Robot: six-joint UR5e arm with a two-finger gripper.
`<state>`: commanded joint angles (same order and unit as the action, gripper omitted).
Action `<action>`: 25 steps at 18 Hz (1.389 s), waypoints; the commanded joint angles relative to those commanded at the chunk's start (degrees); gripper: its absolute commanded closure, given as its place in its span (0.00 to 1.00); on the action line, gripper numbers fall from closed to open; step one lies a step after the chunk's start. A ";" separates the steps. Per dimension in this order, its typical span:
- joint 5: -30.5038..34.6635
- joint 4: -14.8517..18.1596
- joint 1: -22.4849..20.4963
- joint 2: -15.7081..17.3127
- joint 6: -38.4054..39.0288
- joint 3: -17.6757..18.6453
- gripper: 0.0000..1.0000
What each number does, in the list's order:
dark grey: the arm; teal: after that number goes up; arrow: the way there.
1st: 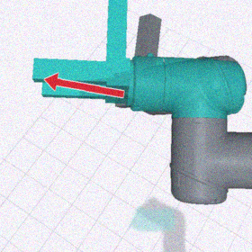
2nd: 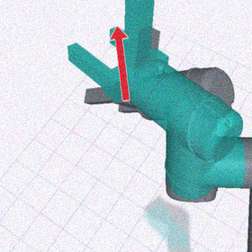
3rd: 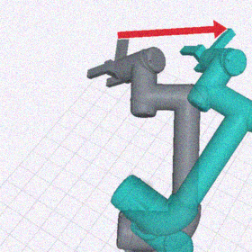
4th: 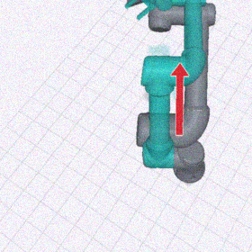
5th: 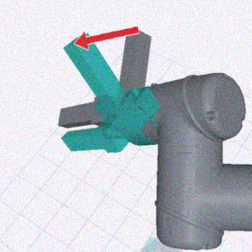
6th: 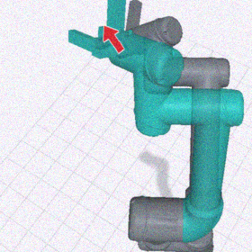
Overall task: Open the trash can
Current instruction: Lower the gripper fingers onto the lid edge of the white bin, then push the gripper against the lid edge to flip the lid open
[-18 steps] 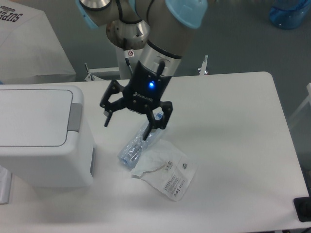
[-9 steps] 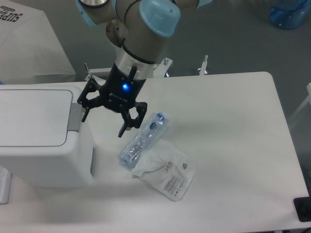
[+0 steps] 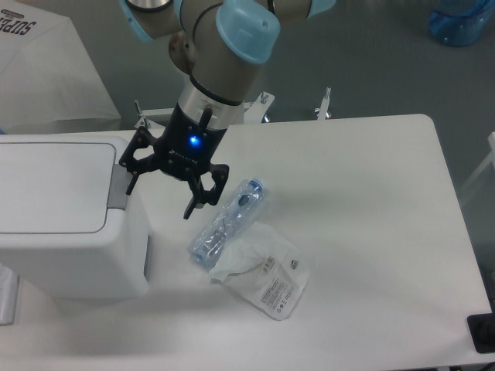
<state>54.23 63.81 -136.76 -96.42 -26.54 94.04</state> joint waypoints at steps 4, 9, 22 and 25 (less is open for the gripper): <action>0.00 0.00 0.53 0.09 0.18 0.18 0.00; -0.09 0.00 1.23 0.35 0.26 0.62 0.00; 0.09 -0.09 1.32 -0.09 0.09 0.88 0.00; 0.09 -0.35 1.32 -0.09 0.18 0.88 0.00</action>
<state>54.32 63.46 -135.44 -96.50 -26.37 94.92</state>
